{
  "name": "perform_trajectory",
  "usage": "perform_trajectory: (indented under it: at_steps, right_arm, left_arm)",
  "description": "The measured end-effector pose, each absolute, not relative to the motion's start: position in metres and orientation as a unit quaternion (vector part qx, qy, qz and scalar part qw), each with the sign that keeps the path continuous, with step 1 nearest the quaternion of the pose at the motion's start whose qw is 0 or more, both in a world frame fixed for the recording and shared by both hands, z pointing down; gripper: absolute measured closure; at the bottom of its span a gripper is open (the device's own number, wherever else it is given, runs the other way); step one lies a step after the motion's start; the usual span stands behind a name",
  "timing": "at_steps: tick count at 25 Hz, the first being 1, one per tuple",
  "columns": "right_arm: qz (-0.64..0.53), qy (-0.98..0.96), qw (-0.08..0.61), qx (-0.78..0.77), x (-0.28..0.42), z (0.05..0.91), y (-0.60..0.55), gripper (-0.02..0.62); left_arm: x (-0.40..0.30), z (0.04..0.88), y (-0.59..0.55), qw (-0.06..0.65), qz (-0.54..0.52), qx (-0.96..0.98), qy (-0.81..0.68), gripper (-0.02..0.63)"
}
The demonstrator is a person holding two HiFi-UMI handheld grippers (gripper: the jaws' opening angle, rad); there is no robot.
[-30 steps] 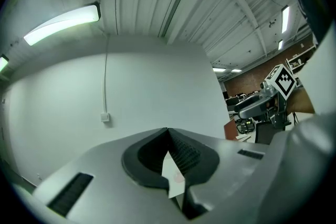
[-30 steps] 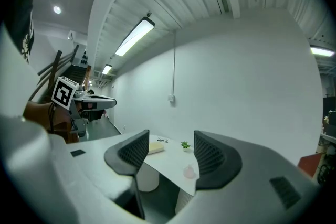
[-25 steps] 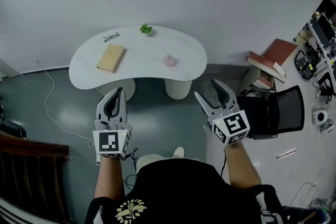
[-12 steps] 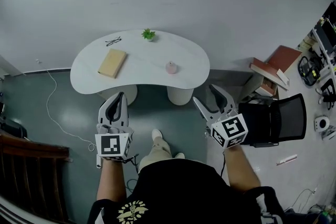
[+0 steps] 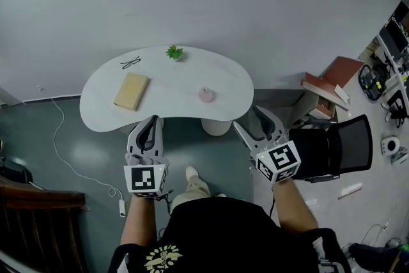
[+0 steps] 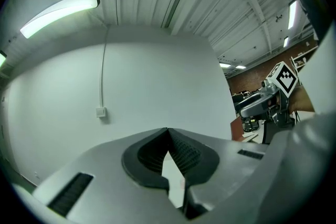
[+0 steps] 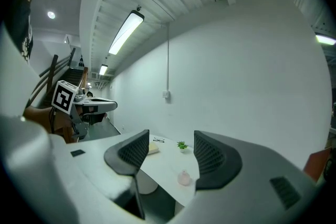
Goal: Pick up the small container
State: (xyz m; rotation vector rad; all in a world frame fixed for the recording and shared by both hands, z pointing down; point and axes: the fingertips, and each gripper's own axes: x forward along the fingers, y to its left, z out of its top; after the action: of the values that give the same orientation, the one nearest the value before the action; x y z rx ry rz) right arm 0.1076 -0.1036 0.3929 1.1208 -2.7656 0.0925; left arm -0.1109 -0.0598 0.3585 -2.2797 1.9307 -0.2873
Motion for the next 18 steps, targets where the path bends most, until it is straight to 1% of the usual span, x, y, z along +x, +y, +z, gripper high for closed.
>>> perform_trajectory:
  at_steps: [10, 14, 18]
  right_arm:
    - [0.029, -0.921, 0.087, 0.379, 0.068, 0.396, -0.168, 0.337]
    - [0.034, -0.919, 0.090, 0.382, 0.054, 0.400, -0.192, 0.338]
    - [0.032, -0.920, 0.084, 0.381, 0.039, 0.396, -0.209, 0.338]
  left_arm:
    - [-0.133, 0.364, -0.135, 0.073, -0.100, -0.773, 0.622, 0.601]
    - [-0.146, 0.367, -0.159, 0.073, -0.086, -0.775, 0.622, 0.601]
    - [-0.159, 0.370, -0.177, 0.073, -0.097, -0.779, 0.615, 0.601]
